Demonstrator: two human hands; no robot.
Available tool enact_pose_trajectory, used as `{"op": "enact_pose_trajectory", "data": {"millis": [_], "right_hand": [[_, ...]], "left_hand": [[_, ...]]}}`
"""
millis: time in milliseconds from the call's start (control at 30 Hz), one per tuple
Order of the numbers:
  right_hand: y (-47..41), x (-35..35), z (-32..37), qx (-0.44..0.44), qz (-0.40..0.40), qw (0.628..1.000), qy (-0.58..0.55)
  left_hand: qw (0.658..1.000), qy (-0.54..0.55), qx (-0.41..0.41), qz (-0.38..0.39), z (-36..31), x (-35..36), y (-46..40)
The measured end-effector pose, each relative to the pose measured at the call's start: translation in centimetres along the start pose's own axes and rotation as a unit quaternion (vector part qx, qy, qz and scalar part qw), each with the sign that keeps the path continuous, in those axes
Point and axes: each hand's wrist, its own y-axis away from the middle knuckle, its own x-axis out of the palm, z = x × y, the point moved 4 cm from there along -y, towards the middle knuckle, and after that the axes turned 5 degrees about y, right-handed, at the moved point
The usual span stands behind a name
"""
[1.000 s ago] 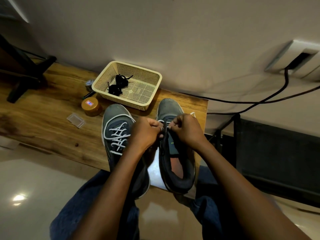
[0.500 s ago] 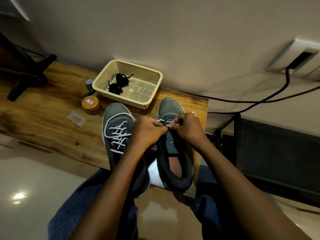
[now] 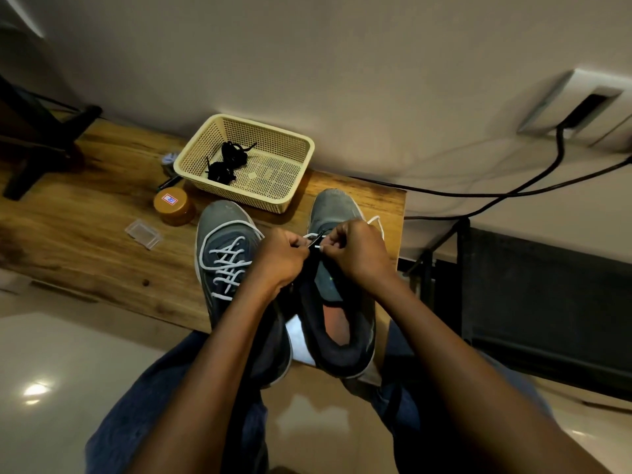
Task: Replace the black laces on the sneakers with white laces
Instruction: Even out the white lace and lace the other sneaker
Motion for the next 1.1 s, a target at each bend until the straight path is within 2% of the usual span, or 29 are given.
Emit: {"op": "enact_pose_trajectory", "data": {"millis": [833, 1100], "right_hand": [[-0.2, 0.3, 0.2, -0.009, -0.034, 0.999, 0.015], [0.2, 0.2, 1.2, -0.073, 0.000, 0.992, 0.106]], "left_hand": [[1.000, -0.024, 0.012, 0.002, -0.6, -0.1, 0.5], [0.997, -0.068, 0.022, 0.009, -1.4, -0.3, 1.0]]}}
